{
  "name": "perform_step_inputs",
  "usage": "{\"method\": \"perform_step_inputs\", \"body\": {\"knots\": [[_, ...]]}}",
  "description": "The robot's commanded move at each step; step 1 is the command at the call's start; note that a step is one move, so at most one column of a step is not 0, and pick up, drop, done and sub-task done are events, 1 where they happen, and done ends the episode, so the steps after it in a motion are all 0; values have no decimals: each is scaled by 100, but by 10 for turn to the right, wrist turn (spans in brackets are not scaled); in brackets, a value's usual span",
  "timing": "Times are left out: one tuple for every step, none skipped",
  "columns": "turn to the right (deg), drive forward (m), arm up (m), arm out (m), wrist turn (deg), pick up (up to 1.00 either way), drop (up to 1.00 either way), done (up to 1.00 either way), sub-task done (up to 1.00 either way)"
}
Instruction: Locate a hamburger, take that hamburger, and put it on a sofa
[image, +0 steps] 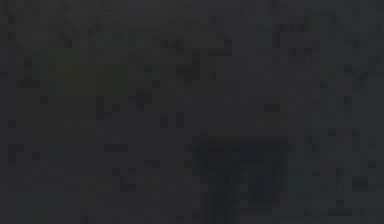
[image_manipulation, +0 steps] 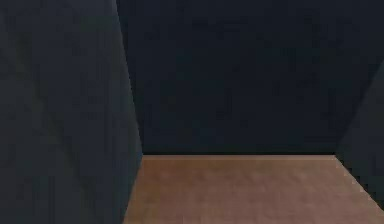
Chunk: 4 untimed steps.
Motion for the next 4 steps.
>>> {"method": "perform_step_inputs", "body": {"knots": [[-450, 0, 0, 0, 0, 0, 0, 0, 0], [-450, 0, 0, 0, 0, 0, 0, 0, 0], [-450, 0, 0, 0, 0, 0, 0, 0, 0], [-450, 0, 0, 0, 0, 0, 0, 0, 0]]}}
